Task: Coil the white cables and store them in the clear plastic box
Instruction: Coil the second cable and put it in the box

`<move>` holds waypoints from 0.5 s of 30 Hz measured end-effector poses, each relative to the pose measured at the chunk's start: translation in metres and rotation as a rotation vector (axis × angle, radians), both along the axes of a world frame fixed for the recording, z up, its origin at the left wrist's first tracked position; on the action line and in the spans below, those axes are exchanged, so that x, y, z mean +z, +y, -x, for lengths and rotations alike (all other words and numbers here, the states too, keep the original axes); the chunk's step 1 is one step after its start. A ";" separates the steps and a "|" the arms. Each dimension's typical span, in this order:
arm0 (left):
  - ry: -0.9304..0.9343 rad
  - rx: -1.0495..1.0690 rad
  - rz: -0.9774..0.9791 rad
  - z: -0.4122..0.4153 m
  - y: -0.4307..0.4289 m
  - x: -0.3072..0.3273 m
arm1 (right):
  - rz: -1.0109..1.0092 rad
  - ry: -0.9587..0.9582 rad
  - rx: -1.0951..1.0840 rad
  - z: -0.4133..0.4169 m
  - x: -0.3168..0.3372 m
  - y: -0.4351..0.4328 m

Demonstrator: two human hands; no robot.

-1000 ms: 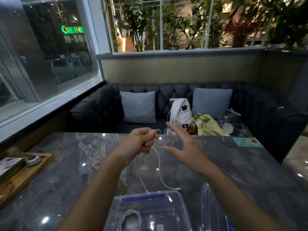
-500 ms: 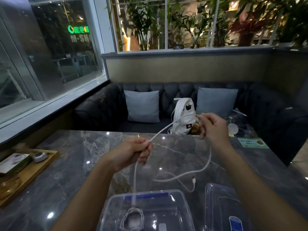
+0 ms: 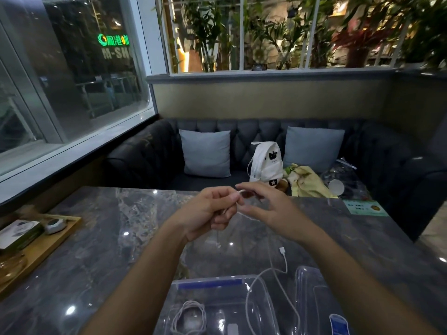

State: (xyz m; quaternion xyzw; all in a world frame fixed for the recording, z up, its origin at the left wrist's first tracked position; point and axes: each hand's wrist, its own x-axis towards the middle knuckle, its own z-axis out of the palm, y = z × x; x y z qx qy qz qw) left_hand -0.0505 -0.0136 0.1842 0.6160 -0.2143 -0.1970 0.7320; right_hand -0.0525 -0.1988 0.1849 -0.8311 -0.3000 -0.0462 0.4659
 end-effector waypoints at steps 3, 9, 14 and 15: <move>0.036 0.011 -0.009 0.000 0.000 0.006 | -0.202 -0.020 -0.002 -0.004 0.000 0.002; 0.286 0.084 0.227 -0.002 0.016 0.002 | -0.347 0.132 -0.154 -0.019 -0.012 -0.022; 0.328 0.075 0.563 -0.001 0.039 0.002 | -0.365 0.205 -0.204 -0.021 -0.030 -0.040; 0.319 0.068 0.607 0.000 0.044 0.002 | -0.352 0.234 -0.192 -0.020 -0.034 -0.042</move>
